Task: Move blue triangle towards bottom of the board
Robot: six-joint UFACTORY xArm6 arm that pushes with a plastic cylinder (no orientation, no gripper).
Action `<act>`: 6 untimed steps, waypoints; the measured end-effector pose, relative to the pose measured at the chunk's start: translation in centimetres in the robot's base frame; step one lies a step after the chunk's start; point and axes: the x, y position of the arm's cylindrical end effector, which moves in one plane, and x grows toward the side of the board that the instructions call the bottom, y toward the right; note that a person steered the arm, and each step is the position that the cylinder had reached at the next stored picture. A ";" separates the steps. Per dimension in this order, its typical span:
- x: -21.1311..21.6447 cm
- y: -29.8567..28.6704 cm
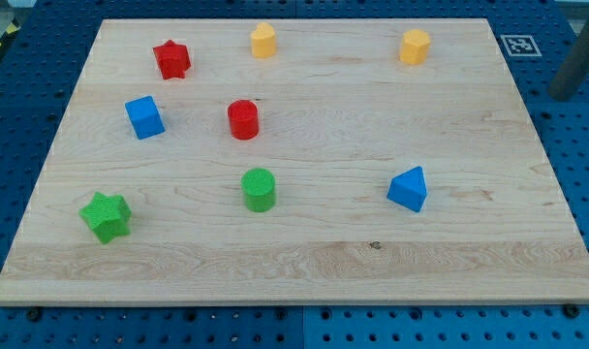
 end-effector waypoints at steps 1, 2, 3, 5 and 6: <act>4.0 -1.2; 6.8 -3.7; 8.1 -7.5; 8.3 -12.3; 8.8 -15.0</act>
